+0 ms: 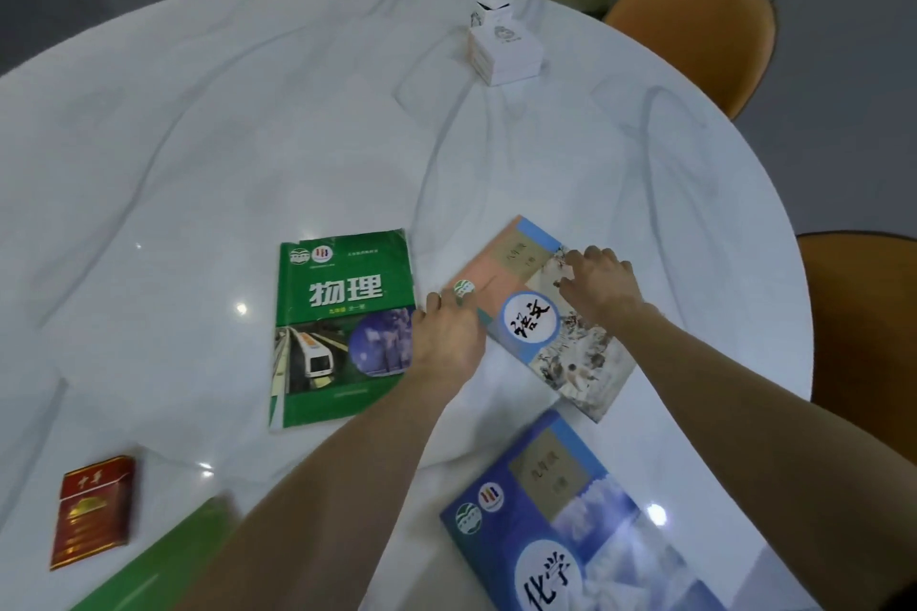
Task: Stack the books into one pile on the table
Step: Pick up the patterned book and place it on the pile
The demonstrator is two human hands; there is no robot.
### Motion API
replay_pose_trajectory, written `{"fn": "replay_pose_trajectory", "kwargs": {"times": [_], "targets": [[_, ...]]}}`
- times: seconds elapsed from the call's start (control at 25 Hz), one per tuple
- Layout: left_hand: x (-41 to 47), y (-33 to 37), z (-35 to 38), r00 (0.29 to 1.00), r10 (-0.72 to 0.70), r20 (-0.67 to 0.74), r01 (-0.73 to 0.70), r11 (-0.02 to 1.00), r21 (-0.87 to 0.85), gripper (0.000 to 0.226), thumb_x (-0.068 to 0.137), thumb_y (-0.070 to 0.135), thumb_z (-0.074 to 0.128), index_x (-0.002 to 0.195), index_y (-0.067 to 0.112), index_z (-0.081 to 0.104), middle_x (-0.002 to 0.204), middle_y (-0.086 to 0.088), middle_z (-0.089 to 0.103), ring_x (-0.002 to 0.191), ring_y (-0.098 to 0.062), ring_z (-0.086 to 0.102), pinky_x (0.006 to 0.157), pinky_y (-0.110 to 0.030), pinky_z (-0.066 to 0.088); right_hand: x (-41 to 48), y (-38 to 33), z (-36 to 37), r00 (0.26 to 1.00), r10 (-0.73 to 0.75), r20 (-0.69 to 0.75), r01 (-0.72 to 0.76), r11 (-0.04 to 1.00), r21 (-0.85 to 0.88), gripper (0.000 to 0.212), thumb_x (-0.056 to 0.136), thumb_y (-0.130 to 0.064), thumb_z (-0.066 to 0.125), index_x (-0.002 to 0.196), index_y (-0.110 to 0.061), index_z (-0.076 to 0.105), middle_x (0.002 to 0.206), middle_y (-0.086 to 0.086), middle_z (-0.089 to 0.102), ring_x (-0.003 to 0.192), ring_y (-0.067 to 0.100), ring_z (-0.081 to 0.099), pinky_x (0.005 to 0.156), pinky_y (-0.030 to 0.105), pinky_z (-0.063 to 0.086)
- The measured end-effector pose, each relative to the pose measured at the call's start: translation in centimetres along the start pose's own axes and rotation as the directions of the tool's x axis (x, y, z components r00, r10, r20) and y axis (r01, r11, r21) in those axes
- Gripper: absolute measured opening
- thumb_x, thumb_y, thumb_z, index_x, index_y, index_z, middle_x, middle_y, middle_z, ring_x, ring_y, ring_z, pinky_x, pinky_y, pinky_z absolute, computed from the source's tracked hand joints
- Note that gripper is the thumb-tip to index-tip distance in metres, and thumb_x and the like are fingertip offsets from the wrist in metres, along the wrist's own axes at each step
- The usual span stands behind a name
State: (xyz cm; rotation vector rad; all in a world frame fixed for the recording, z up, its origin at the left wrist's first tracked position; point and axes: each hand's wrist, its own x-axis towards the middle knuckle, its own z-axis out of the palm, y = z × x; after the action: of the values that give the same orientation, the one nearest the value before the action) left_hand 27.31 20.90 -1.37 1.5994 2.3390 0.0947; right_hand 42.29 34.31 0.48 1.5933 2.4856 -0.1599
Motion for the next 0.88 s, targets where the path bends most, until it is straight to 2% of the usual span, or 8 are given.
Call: {"fn": "replay_pose_trajectory", "kwargs": {"times": [0.12,0.28,0.36,0.48,0.6,0.68,0.76,0.88], "targets": [[0.7,1.9,1.1,0.997,-0.082,-0.001,0.081,0.994,-0.076,0.039,0.096,0.02,0.042,0.133,0.005,0.043,0.135,-0.02,0.046,0.123,-0.036,0.043,0.095,-0.047,0.042,1.6,1.9,0.4,0.999,0.021,0.028,-0.022,0.999,0.043,0.04,0.091,-0.029,0.047,0.125,-0.007,0.049,0.12,0.017,0.054,0.115,0.034,0.048,0.093,0.043,0.042],[1.1,4.1,1.5,0.948,-0.319,0.012,0.29,0.846,-0.447,0.043,0.094,0.013,0.047,0.133,0.0,0.041,0.139,-0.024,0.037,0.12,-0.041,0.044,0.096,-0.045,0.043,3.3,3.2,1.3,0.994,0.024,0.109,-0.037,0.993,0.116,0.048,0.09,-0.035,0.053,0.126,-0.004,0.046,0.122,0.018,0.049,0.117,0.035,0.045,0.093,0.046,0.043],[1.6,5.0,1.3,0.905,-0.423,0.043,0.364,0.718,-0.593,0.043,0.092,0.01,0.048,0.133,-0.001,0.04,0.135,-0.026,0.038,0.116,-0.044,0.047,0.098,-0.045,0.042,4.2,3.5,1.6,0.99,0.035,0.136,-0.057,0.985,0.16,0.054,0.088,-0.038,0.058,0.128,-0.004,0.045,0.125,0.019,0.048,0.119,0.035,0.044,0.096,0.047,0.044],[2.6,5.8,0.9,0.786,-0.588,0.188,0.485,0.399,-0.779,0.048,0.091,0.012,0.049,0.136,0.003,0.035,0.131,-0.025,0.039,0.116,-0.045,0.049,0.1,-0.045,0.043,5.5,3.8,1.7,0.976,0.08,0.2,-0.128,0.962,0.243,0.059,0.083,-0.041,0.065,0.126,-0.004,0.048,0.124,0.019,0.052,0.117,0.033,0.049,0.094,0.042,0.046],[3.5,5.9,1.0,0.66,-0.682,0.316,0.533,0.128,-0.836,0.051,0.089,0.016,0.055,0.135,0.005,0.035,0.132,-0.026,0.043,0.12,-0.044,0.049,0.098,-0.046,0.046,6.5,3.9,1.8,0.96,0.134,0.246,-0.211,0.923,0.322,0.057,0.077,-0.039,0.072,0.118,-0.004,0.053,0.116,0.018,0.06,0.109,0.032,0.056,0.085,0.038,0.048],[3.9,5.4,1.5,0.603,-0.699,0.383,0.555,0.023,-0.832,0.048,0.089,0.02,0.058,0.13,0.002,0.04,0.13,-0.026,0.05,0.117,-0.042,0.054,0.092,-0.043,0.049,6.8,3.9,1.9,0.951,0.149,0.272,-0.24,0.91,0.338,0.055,0.075,-0.039,0.074,0.113,-0.004,0.055,0.113,0.018,0.062,0.107,0.032,0.058,0.082,0.037,0.05],[4.2,4.9,1.9,0.585,-0.688,0.429,0.588,-0.005,-0.809,0.043,0.089,0.022,0.058,0.124,-0.001,0.048,0.126,-0.024,0.056,0.113,-0.04,0.058,0.085,-0.038,0.05,7.0,3.8,1.8,0.942,0.148,0.301,-0.251,0.906,0.341,0.056,0.076,-0.04,0.074,0.113,-0.003,0.056,0.114,0.019,0.062,0.108,0.032,0.058,0.083,0.037,0.05],[4.1,4.6,1.9,0.616,-0.667,0.42,0.601,0.053,-0.798,0.033,0.088,0.017,0.057,0.116,-0.002,0.057,0.122,-0.023,0.06,0.107,-0.038,0.061,0.082,-0.037,0.051,7.0,3.8,1.6,0.938,0.149,0.314,-0.265,0.89,0.37,0.06,0.075,-0.038,0.075,0.118,-0.003,0.052,0.116,0.018,0.06,0.111,0.033,0.056,0.088,0.04,0.051]]}}
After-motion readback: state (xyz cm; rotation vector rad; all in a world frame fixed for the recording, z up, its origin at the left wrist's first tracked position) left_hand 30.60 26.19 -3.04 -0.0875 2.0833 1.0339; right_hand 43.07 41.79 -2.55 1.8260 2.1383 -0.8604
